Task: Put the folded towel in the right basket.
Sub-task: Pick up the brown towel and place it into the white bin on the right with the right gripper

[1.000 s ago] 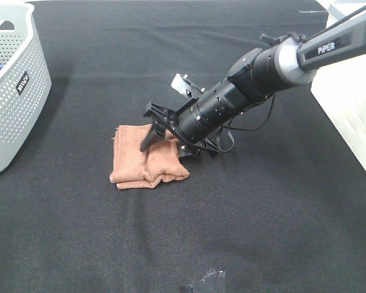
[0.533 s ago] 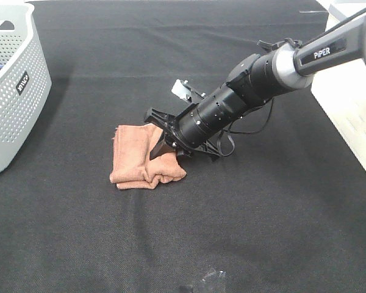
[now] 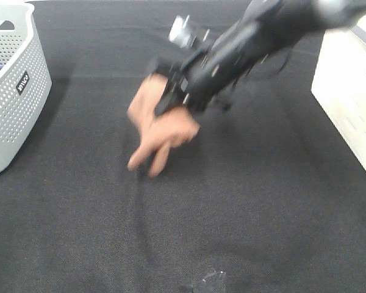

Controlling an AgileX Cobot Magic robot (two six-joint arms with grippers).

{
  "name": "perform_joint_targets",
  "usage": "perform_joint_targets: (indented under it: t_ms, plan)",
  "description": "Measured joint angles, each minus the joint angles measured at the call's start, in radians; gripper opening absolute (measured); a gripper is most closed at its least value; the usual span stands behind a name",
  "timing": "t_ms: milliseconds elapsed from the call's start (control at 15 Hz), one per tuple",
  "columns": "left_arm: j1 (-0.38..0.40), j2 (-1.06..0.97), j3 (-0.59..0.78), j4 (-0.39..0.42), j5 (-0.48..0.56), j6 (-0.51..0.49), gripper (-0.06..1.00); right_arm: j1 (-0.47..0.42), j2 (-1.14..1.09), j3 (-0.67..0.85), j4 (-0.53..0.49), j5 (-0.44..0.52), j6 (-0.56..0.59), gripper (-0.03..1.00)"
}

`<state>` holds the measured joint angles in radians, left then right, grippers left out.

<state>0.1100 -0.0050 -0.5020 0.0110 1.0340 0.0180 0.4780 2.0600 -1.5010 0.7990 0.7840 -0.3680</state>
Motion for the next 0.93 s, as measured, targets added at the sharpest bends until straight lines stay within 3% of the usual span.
perform_joint_targets:
  t_ms: [133, 267, 600, 800, 933]
  plan:
    - [0.000, 0.000, 0.000, 0.000, 0.000, 0.000, 0.99, -0.084, -0.125, -0.001, -0.005, 0.016, 0.001, 0.22]
    - [0.000, 0.000, 0.000, 0.000, 0.000, 0.000, 0.99, -0.238, -0.271, -0.055, -0.044, 0.101, 0.002, 0.22]
    - [0.000, 0.000, 0.000, 0.000, 0.000, 0.000, 0.99, -0.607, -0.377, -0.244, -0.246, 0.322, 0.082, 0.22]
    - [0.000, 0.000, 0.000, 0.000, 0.000, 0.000, 0.99, -0.722, -0.375, -0.247, -0.294, 0.333, 0.098, 0.22]
    - [0.000, 0.000, 0.000, 0.000, 0.000, 0.000, 0.99, -0.815, -0.358, -0.247, -0.423, 0.333, 0.128, 0.22]
